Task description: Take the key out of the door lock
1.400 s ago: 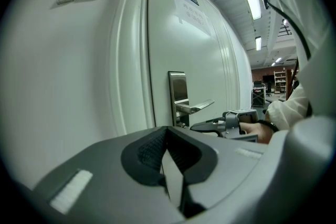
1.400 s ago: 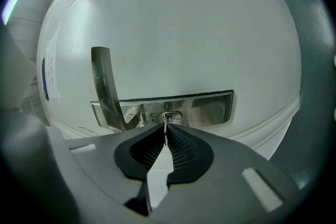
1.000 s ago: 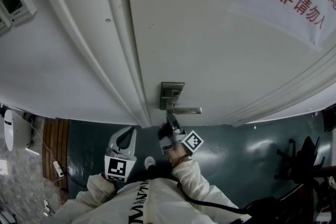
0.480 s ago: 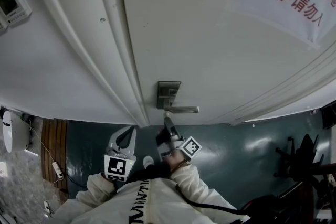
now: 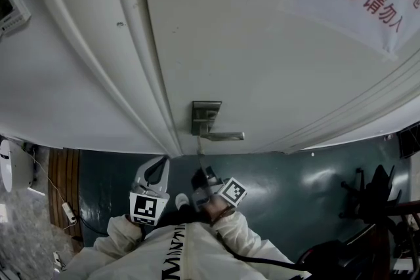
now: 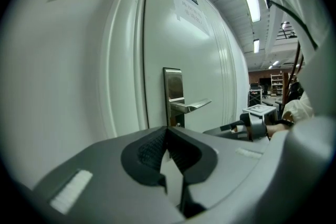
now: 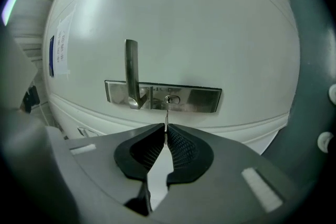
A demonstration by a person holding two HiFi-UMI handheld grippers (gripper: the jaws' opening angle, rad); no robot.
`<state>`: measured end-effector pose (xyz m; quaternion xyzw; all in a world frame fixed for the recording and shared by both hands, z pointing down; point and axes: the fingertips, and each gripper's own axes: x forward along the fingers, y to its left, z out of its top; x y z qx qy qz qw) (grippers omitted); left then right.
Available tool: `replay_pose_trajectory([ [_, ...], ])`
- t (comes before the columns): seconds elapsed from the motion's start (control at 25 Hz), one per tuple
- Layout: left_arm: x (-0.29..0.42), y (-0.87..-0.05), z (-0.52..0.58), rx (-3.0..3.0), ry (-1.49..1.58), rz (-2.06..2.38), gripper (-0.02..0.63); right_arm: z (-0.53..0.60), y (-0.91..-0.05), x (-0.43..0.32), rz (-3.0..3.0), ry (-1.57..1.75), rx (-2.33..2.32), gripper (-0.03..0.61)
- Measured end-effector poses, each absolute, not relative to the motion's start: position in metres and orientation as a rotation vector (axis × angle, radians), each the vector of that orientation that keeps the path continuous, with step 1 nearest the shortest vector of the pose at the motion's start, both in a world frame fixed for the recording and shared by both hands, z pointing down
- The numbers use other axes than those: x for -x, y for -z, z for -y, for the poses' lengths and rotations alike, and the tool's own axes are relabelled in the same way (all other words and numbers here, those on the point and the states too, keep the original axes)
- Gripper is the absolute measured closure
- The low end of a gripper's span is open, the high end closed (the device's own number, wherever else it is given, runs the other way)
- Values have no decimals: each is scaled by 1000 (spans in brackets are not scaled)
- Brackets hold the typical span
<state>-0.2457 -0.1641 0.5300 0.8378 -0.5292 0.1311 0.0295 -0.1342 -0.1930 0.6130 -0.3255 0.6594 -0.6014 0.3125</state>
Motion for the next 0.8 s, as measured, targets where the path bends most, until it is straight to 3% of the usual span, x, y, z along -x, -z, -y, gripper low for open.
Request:
replay_pose_trajectory([
  [0.32,249,-532,168,-2567,-382,1646,615,182,-593,122,-2116,1420,1044,557],
  [0.8,238,-521,180,-2545,-322,1696,615,169,-515,106,-2703,743,1298,557],
])
